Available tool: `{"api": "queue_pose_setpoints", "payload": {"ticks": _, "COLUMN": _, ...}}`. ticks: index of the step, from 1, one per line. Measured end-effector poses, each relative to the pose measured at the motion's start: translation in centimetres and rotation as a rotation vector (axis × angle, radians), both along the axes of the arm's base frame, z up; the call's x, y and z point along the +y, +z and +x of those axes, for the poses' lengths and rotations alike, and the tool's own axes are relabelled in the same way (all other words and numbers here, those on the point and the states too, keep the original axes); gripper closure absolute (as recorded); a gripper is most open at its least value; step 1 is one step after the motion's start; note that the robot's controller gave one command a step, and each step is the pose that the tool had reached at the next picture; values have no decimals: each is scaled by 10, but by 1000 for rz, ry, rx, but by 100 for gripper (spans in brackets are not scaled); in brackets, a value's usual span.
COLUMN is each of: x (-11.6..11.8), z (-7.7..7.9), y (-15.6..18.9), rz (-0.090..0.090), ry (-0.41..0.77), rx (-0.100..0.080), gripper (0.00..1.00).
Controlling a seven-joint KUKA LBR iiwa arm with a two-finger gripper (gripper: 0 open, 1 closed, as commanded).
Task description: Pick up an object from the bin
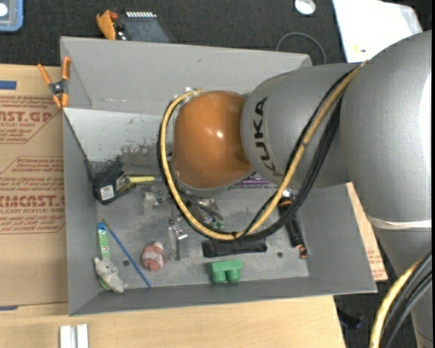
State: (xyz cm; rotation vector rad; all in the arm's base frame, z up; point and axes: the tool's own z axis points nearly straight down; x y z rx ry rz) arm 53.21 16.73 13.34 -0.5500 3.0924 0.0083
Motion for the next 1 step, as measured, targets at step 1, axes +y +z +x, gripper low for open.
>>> {"api": "queue_pose_setpoints", "payload": {"ticks": 1, "x": -22, "z": 2, "y": 21, "rz": -7, "ry": 114, "rx": 9, "gripper": 0}}
